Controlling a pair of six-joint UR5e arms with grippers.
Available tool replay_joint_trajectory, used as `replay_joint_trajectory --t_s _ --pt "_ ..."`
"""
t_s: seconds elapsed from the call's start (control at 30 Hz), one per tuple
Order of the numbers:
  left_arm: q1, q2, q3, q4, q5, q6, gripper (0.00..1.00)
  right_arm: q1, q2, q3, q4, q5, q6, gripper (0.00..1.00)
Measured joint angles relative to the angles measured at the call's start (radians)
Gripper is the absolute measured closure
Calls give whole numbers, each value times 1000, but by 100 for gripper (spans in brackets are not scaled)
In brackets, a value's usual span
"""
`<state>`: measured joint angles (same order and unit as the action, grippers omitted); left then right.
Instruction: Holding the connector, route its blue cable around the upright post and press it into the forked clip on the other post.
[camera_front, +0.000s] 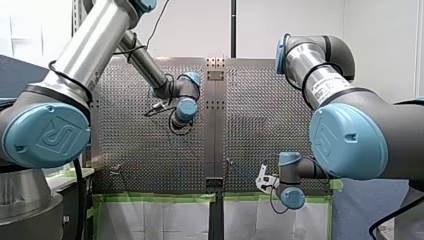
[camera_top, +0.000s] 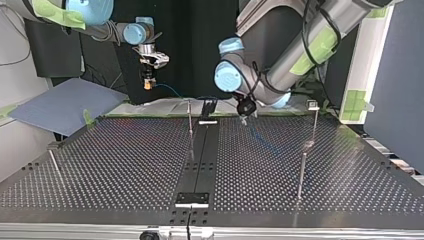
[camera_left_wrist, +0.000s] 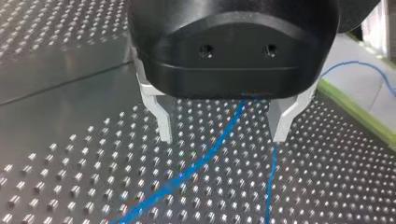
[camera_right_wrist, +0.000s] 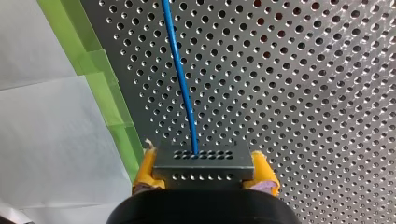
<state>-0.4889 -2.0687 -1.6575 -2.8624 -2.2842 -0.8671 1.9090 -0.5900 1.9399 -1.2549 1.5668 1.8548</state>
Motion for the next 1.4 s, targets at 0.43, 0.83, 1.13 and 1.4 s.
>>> replay_joint_trajectory --t_s 0.43,0.83,1.13,1.4 --pt "-26 -98 0 42 -50 9 0 1 0 0 -1 1 0 100" --pt "-45 -159 0 90 -10 -48 0 1 0 0 2 0 0 100" --pt "-56 -235 0 142 29 -89 0 3 0 0 0 -1 0 100" --pt "-58 -265 0 203 85 -155 0 6 0 0 0 -3 -5 100"
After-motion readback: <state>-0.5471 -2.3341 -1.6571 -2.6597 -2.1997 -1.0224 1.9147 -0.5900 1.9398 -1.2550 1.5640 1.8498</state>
